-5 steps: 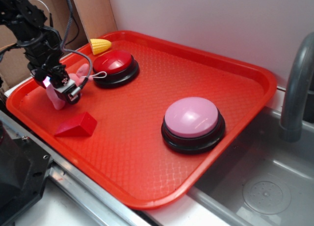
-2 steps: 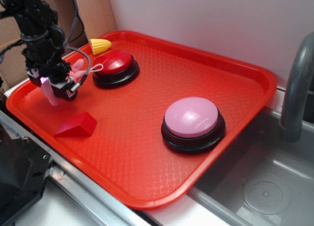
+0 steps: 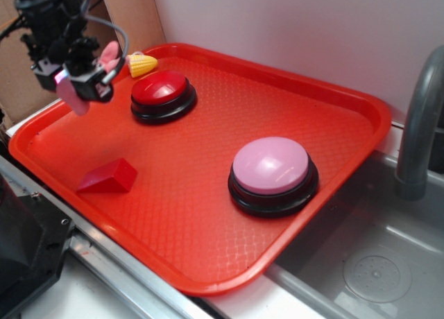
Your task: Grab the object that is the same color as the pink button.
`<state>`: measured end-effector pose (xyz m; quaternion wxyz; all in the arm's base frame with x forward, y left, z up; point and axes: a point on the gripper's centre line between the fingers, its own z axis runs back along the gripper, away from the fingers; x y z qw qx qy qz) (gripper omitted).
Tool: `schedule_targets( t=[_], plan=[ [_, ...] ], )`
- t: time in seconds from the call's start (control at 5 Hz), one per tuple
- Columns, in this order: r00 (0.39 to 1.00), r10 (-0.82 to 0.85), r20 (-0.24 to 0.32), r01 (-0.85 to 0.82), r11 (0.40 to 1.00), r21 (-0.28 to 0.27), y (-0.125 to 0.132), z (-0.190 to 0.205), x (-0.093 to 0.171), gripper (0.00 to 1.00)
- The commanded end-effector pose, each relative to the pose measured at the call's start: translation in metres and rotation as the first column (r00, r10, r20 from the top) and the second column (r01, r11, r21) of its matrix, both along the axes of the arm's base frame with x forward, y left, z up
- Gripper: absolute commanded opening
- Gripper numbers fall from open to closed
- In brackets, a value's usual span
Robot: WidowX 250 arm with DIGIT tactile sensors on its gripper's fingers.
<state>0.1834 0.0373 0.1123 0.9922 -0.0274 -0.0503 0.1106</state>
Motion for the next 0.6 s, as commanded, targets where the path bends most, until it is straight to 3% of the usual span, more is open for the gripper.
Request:
schedule_targets(
  t=[0.0,0.2,0.4],
  plan=[
    [0.992,-0.119,0.053,0.117,0.993,0.032,-0.062,0.054,0.015,0.0],
    [0.985,-0.15,0.08,0.148,0.988,0.033,-0.082,0.059,0.013,0.0],
    [0.993,-0.105,0.052,0.102,0.993,0.063,-0.077,0.051,0.01,0.0]
  ],
)
